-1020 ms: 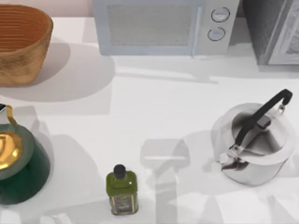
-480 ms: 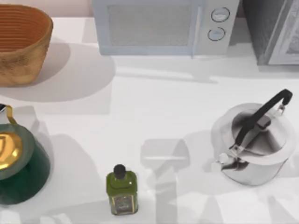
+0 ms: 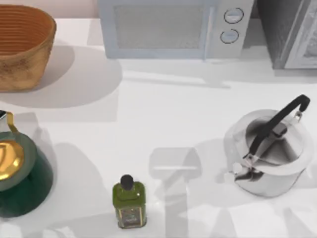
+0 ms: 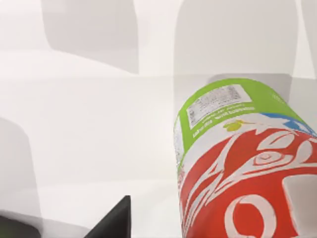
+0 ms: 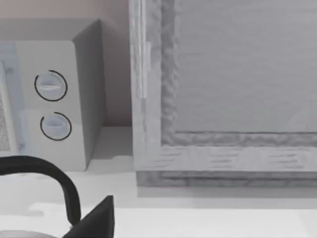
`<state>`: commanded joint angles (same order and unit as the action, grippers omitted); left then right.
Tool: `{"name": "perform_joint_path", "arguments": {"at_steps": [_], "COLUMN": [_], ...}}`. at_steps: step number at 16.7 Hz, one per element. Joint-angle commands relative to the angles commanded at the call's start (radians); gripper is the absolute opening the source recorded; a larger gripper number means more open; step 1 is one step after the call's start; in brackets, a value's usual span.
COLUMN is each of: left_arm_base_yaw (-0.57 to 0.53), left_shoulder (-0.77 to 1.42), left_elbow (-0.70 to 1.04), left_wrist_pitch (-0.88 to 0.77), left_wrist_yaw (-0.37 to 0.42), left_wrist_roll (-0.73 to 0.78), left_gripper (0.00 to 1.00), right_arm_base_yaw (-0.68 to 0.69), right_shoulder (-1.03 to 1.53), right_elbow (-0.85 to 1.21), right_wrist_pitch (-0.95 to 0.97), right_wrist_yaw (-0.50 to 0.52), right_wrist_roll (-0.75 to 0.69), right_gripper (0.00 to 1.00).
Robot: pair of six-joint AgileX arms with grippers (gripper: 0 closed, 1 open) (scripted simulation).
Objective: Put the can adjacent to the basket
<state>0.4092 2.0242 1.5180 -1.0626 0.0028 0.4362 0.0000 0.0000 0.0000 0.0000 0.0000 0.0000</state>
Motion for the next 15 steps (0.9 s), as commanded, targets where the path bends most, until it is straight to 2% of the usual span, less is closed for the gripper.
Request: {"name": "perform_joint_path", "arguments": {"at_steps": [7, 15], "left_arm_base_yaw": [-0.002, -0.002], "left_shoulder": [-0.001, -0.03], "left_elbow": [0.003, 0.118], "left_wrist_pitch": [-0.004, -0.148], "left_wrist_yaw": [-0.001, 0.0], "left_wrist_roll": [0.001, -0.002], "left_gripper": [1.0, 1.0], "right_arm_base_yaw": [0.0, 0.0], "right_shoulder": [0.0, 0.0], "right_elbow": [0.0, 0.0], "right_wrist_pitch": [0.0, 0.0], "right_wrist_yaw": [0.0, 0.0], "right_wrist_roll": [0.0, 0.0], "right_gripper": [1.0, 1.0]}}
